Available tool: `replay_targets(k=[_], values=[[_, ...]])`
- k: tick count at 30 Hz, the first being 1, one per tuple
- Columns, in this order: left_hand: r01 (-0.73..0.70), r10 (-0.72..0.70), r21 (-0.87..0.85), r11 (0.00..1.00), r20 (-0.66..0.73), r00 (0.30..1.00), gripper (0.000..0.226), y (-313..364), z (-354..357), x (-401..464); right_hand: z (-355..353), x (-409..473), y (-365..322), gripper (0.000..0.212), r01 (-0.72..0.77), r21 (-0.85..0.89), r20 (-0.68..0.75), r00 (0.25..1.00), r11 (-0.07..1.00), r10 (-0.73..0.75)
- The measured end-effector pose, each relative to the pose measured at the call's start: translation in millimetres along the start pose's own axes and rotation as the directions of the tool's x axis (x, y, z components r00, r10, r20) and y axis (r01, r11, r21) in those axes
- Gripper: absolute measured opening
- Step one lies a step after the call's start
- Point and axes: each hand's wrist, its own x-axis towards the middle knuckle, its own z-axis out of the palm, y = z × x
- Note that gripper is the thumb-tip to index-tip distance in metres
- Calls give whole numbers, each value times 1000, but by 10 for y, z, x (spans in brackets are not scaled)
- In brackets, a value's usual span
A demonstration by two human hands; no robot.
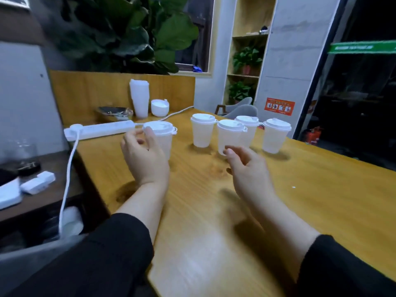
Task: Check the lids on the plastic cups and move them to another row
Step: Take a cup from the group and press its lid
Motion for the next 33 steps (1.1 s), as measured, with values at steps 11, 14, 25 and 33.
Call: replay_targets(k=[11,14,25,33], values=[[429,-384,-77,900,324,865,69,-307,317,498,1202,656,124,73,-42,37,332,943,998,28],[428,-382,-77,900,330,863,75,-327,285,502,1186,627,124,79,-79,146,357,934,986,22],[421,-251,-74,904,706,663,56,416,313,-572,-147,-128,69,61,-50,181,60,997,982,39],[493,-136,1,870,961,239,51,1547,521,-2518,-2369,-1486,-101,93,-138,-19,-243,961,990,130]])
